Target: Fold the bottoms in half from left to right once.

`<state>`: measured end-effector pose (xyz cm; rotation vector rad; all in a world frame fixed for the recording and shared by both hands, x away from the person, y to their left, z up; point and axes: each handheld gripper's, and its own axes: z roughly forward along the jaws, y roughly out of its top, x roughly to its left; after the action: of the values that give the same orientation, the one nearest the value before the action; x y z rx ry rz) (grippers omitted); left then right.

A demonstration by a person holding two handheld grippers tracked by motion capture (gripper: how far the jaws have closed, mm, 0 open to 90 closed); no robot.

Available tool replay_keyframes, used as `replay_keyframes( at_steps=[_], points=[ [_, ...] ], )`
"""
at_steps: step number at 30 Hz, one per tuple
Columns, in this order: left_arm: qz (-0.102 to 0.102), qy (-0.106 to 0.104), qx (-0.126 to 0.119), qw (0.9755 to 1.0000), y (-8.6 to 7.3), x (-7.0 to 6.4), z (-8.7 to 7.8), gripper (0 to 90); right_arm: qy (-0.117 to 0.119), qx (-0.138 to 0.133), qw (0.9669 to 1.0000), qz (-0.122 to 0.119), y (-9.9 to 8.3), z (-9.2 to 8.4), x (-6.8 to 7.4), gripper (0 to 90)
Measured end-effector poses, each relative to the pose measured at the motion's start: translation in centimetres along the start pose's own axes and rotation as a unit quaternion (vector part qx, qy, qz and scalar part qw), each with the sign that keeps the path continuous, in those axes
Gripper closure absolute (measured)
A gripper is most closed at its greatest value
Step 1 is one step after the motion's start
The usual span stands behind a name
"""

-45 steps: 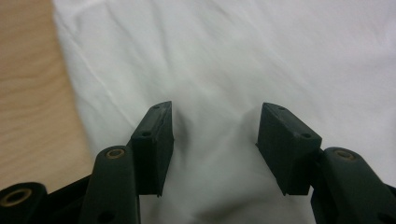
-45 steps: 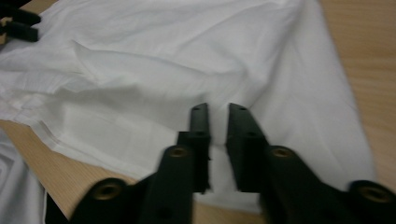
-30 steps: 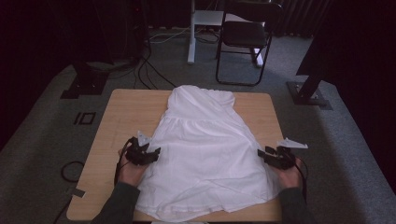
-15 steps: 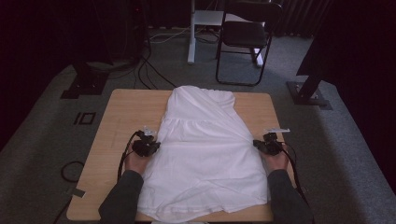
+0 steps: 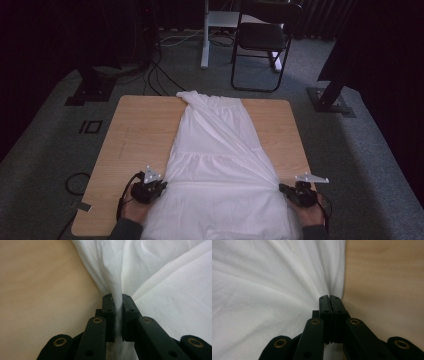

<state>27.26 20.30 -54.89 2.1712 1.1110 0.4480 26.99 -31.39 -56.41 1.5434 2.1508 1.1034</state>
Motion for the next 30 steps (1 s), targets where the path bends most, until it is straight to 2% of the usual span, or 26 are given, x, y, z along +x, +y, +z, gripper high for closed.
replay_keyframes(
  at_steps=[4, 6, 7, 9, 10, 11, 12, 13, 14, 15, 16, 18, 19, 20, 21, 22, 27, 28, 30],
  points=[
    [0.007, -0.017, 0.005, 0.9998, -0.9, -0.8, -1.0, 82.5, 0.003, -0.003, 1.0, 0.001, -2.1, -1.7, 1.1, 86.9],
    [0.008, -0.011, -0.007, 0.9999, -0.8, -0.7, -1.0, 69.1, 0.0, -0.005, 0.9998, -0.018, -2.2, -2.0, 1.4, 75.2],
    [0.005, -0.006, -0.016, 0.9998, -0.6, -0.6, -1.1, 61.1, -0.002, -0.012, 0.9996, -0.025, -2.0, -2.0, 1.5, 70.3],
    [0.005, -0.006, -0.016, 0.9998, -0.6, -0.6, -1.1, 58.3, -0.001, -0.018, 0.9995, -0.027, -1.6, -2.0, 1.5, 70.3],
    [-0.008, 0.012, -0.057, 0.9983, 0.9, 0.3, -1.4, 50.9, 0.004, -0.038, 0.9985, -0.039, 0.5, -1.7, 1.6, 63.0],
    [-0.008, 0.012, -0.057, 0.9983, 0.9, 0.3, -1.4, 49.9, 0.004, -0.038, 0.9985, -0.039, 0.5, -1.7, 1.6, 63.0],
    [-0.007, 0.017, -0.065, 0.9977, 1.5, 0.6, -1.5, 49.6, 0.014, -0.052, 0.9969, -0.057, 2.8, -0.9, 1.8, 60.9],
    [-0.01, 0.03, -0.074, 0.9968, 2.7, 1.3, -1.2, 48.5, 0.018, -0.055, 0.9966, -0.059, 4.1, -0.3, 2.0, 60.7],
    [-0.01, 0.03, -0.074, 0.9968, 2.7, 1.3, -1.2, 47.7, 0.018, -0.055, 0.9966, -0.059, 4.1, -0.3, 2.0, 60.7],
    [-0.01, 0.03, -0.074, 0.9968, 2.7, 1.3, -1.2, 47.7, 0.023, -0.057, 0.9961, -0.064, 5.3, 0.4, 2.1, 60.7],
    [-0.013, 0.037, -0.077, 0.9963, 4.2, 2.1, -0.2, 47.5, 0.028, -0.056, 0.9951, -0.077, 7.7, 2.2, 2.6, 59.4],
    [-0.019, 0.032, -0.071, 0.9968, 5.0, 2.5, 0.8, 46.6, 0.032, -0.052, 0.9947, -0.083, 9.5, 4.0, 3.0, 58.4],
    [-0.019, 0.032, -0.071, 0.9968, 5.0, 2.5, 0.8, 46.2, 0.036, -0.046, 0.9948, -0.083, 10.4, 5.1, 3.2, 57.6],
    [-0.017, 0.031, -0.065, 0.9972, 5.2, 2.5, 1.4, 46.2, 0.036, -0.046, 0.9948, -0.083, 10.4, 5.1, 3.2, 57.6],
    [-0.015, 0.028, -0.055, 0.998, 5.4, 2.4, 2.4, 46.0, 0.038, -0.039, 0.9952, -0.081, 11.2, 6.2, 3.3, 57.1],
    [-0.015, 0.025, -0.052, 0.9982, 5.4, 2.2, 2.8, 45.7, 0.037, -0.028, 0.9957, -0.08, 12.5, 8.2, 3.6, 55.8],
    [-0.006, 0.016, -0.048, 0.9987, 5.4, 1.4, 3.4, 44.9, 0.037, 0.005, 0.9957, -0.085, 14.3, 11.9, 4.2, 53.3],
    [-0.005, 0.014, -0.049, 0.9987, 5.4, 1.2, 3.5, 44.6, 0.033, 0.023, 0.9954, -0.087, 14.4, 12.6, 4.2, 61.7],
    [-0.004, 0.013, -0.045, 0.9989, 5.3, 1.0, 3.6, 43.2, 0.021, 0.053, 0.9931, -0.102, 14.5, 13.4, 4.0, 83.9]
  ],
)
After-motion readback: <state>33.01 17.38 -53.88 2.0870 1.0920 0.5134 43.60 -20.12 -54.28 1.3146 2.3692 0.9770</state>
